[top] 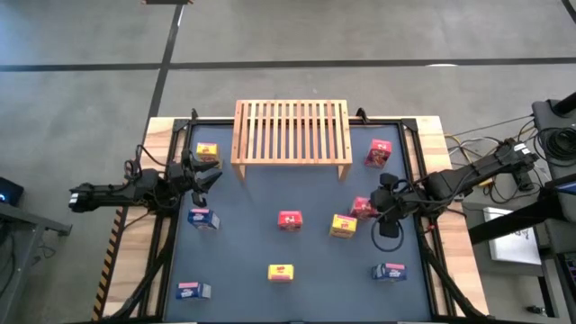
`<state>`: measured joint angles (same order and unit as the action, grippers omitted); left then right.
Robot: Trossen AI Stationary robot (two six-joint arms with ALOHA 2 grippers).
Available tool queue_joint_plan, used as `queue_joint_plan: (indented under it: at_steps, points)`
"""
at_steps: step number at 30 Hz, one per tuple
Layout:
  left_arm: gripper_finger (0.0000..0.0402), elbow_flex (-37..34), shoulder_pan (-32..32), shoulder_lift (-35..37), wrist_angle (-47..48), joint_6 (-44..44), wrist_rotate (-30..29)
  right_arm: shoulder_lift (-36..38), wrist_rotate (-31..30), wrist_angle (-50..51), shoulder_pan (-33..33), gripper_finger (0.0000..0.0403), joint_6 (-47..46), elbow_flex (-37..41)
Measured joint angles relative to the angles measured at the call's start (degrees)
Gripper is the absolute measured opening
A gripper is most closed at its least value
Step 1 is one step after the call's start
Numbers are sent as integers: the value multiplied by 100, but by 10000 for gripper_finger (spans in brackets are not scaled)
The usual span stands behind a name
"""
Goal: Stack cereal on shelf
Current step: Put the bottom right red cereal box on the shelf
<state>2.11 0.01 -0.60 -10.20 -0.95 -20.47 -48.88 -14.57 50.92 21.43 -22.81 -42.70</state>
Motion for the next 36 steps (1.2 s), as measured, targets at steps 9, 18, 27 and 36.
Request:
queue_joint_plan:
  at_steps: [9, 18, 27, 36]
  points:
    - [160, 2, -2, -1, 0, -2, 0, 4, 2, -16, -9, 263, -17, 0]
    - [160, 0, -2, 0, 0, -2, 0, 4, 0, 54, -9, 318, -28, -244]
    - [160, 0, 0, 0, 0, 0, 0, -92, -187, 411, -108, 355, -264, -299]
    - [160, 2, 0, 0, 0, -2, -2, -356, -197, 422, -511, 357, -115, -234]
